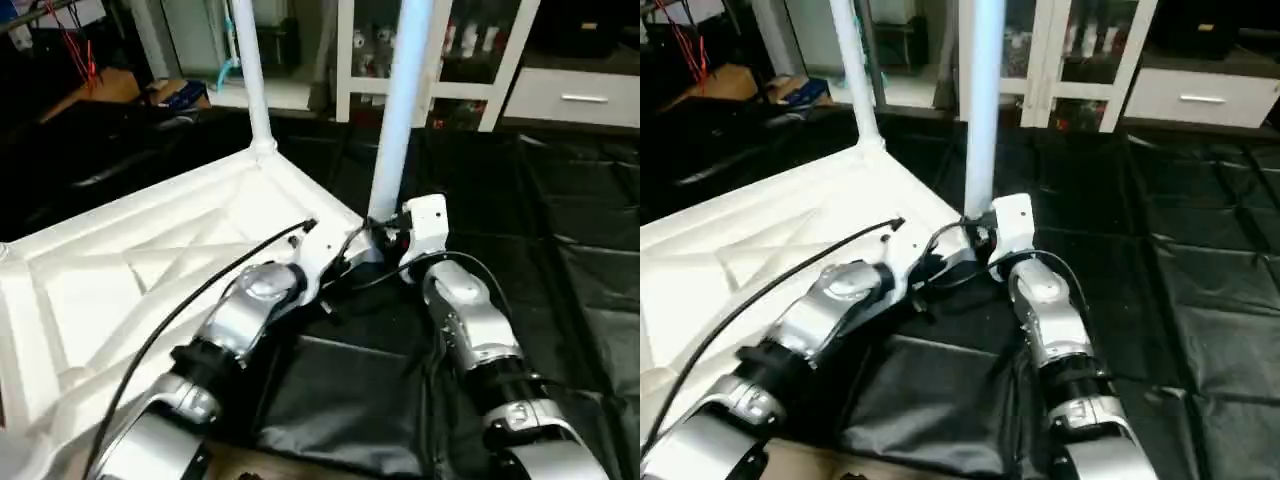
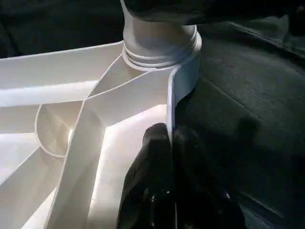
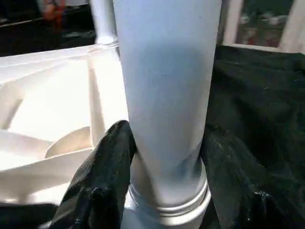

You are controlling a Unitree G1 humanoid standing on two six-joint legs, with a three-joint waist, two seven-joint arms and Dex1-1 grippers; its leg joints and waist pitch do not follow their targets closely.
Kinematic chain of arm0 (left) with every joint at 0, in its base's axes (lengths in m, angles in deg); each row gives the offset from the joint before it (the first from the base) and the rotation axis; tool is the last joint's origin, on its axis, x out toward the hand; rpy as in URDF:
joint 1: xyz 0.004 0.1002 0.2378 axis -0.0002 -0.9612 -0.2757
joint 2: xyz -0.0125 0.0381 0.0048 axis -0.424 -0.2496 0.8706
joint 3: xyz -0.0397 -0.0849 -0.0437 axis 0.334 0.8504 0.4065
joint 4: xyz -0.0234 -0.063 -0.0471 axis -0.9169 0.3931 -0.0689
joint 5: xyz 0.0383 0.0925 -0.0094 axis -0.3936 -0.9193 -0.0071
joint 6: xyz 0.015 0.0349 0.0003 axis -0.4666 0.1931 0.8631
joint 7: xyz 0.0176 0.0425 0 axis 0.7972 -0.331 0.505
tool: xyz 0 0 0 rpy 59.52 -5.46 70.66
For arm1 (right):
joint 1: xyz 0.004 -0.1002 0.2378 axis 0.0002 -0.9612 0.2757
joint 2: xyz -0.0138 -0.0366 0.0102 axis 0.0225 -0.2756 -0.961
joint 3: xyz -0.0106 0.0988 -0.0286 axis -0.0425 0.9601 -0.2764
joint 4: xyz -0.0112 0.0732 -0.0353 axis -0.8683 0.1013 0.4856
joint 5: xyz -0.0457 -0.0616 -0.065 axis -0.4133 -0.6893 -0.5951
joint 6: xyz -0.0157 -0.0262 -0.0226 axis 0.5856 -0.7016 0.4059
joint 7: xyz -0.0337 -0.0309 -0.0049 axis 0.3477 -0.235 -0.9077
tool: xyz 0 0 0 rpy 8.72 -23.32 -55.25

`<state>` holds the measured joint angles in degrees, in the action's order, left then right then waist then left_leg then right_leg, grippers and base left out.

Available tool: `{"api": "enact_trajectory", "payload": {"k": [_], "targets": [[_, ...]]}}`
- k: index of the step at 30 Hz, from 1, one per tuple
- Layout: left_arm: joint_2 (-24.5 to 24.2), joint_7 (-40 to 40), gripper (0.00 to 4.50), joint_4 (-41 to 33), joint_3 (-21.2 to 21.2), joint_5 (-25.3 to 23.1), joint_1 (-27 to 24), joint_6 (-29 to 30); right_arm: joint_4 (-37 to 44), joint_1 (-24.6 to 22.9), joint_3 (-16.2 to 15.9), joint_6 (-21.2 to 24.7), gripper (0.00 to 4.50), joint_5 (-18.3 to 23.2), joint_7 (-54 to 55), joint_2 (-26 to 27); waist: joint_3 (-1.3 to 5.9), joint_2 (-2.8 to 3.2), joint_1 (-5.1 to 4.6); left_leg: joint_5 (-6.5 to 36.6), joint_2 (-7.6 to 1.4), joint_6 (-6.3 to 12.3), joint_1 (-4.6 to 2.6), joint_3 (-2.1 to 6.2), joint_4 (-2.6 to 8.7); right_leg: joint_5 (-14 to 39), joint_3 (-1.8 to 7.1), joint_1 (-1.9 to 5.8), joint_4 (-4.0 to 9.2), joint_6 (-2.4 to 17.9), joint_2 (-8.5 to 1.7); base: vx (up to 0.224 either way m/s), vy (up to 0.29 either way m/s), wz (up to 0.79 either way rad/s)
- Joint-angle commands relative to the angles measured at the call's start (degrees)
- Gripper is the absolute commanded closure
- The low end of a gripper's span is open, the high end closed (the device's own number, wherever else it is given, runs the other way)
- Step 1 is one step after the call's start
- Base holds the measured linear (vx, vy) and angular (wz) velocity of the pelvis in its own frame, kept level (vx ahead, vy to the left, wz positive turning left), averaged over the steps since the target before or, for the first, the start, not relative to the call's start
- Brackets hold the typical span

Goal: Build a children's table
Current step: Rotate leg to tighten

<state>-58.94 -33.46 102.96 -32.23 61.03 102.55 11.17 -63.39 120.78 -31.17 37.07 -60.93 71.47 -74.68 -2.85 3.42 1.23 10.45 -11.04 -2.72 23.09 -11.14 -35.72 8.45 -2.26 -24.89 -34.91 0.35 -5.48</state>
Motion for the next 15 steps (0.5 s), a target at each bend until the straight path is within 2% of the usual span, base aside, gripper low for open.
{"api": "enact_trajectory", "payload": {"k": [1,2,4,6,7,8,9,10,11,12,13,15], "targets": [[-0.89,7.04,4.5,1.93,4.72,-0.87,2.51,-2.59,-0.22,-0.36,-1.98,-1.18,2.63,0.63,-2.84,2.05,5.03,-0.28,0.17,9.35,-0.78,4.19,-1.13,0.75,3.99,6.8,0.83,3.57,3.72,12.65,-1.55,0.0,0.0,0.0],[-0.84,6.99,4.5,2.09,4.72,-0.84,2.52,-2.75,0.09,-0.36,-2.15,-1.56,2.63,1.3,-4.56,2.32,5.01,-0.3,0.24,9.2,-0.81,4.45,-1.07,0.74,4.01,6.52,0.82,3.64,3.68,12.77,-1.56,0.0,0.0,0.0],[-1.06,6.57,4.5,2.25,4.75,-0.8,2.31,-3.13,1.69,-0.84,-2.18,-2.08,1.93,3.26,-8.43,2.51,4.93,-0.34,0.51,9.8,-0.92,5.03,-1.2,0.67,4.01,6.82,0.83,3.65,3.7,13.19,-1.61,0.0,0.0,0.0],[-1.49,5.9,4.5,2.09,4.88,-0.72,1.72,-3.37,3.66,-1.34,-1.86,-2.52,1.89,4.66,-10.84,2.02,4.82,-0.36,0.53,11.36,-0.93,5.1,-1.25,0.6,4.07,8.32,0.82,3.66,3.86,12.94,-1.58,0.0,0.0,0.0],[-1.62,5.74,4.5,2.08,4.93,-0.72,1.52,-3.53,4.28,-1.45,-1.67,-2.41,1.82,5.19,-11.67,1.83,4.62,-0.57,0.03,12.1,-0.74,5.01,-0.48,0.92,4.33,9.25,0.65,4.33,3.77,11.94,-1.66,0.0,0.0,0.0],[-1.82,5.42,4.5,1.66,4.97,-0.62,1.13,-3.48,4.9,-1.54,-1.6,-2.48,1.71,5.21,-12.09,1.33,4.56,-0.56,-0.3,12.2,-0.77,4.74,-0.17,1.12,4.57,10.15,0.53,4.58,3.75,11.38,-1.78,0.0,0.0,0.0],[-1.94,5.23,4.5,1.38,5.03,-0.56,0.87,-3.5,5.29,-1.58,-1.46,-2.35,1.59,5.36,-12.46,0.97,4.65,-0.4,-0.68,12.72,-0.86,4.16,-0.46,1.25,4.55,11.58,0.44,4.25,4.0,10.92,-1.77,0.0,0.0,0.0],[-2.27,4.47,4.5,0.55,4.94,-0.43,0.28,-3.48,6.08,-1.64,-1.09,-1.89,1.59,5.79,-13.2,0.21,4.77,-0.38,-0.73,13.27,-1.0,4.02,-1.25,1.13,4.29,11.5,0.6,3.63,4.27,11.89,-1.73,0.0,0.0,0.0],[-2.92,2.78,4.5,-1.08,4.65,-0.09,-0.74,-3.49,7.61,-1.83,-0.65,0.11,1.46,7.43,-15.83,-1.03,4.71,-0.46,-0.68,13.37,-1.01,4.11,-1.38,1.02,4.23,11.13,0.68,3.48,4.3,12.47,-1.64,0.0,0.0,0.0],[-3.78,0.28,4.5,-3.43,4.25,0.51,-2.11,-3.32,9.41,-2.17,-0.68,2.3,1.4,8.83,-19.36,-3.03,4.61,-0.32,-0.52,12.71,-1.01,4.68,-1.08,1.09,4.34,10.1,0.69,3.96,4.06,13.09,-1.59,0.0,0.0,0.0],[-4.87,-3.59,4.5,-6.24,3.33,1.36,-3.69,-3.57,10.91,-2.7,-1.7,3.22,1.27,8.71,-23.2,-5.72,4.68,-0.46,-0.25,11.85,-1.25,5.11,-1.05,1.17,4.35,8.97,0.66,4.09,3.88,13.35,-1.68,0.0,0.0,0.0],[-6.08,-6.57,4.5,-8.71,2.46,1.92,-5.17,-3.23,12.4,-3.28,-2.0,4.61,1.27,9.59,-26.41,-7.7,4.62,-0.41,-0.02,11.14,-1.21,5.3,-1.21,1.03,4.24,8.44,0.69,3.91,3.84,13.79,-1.58,0.0,0.0,0.0]]}}
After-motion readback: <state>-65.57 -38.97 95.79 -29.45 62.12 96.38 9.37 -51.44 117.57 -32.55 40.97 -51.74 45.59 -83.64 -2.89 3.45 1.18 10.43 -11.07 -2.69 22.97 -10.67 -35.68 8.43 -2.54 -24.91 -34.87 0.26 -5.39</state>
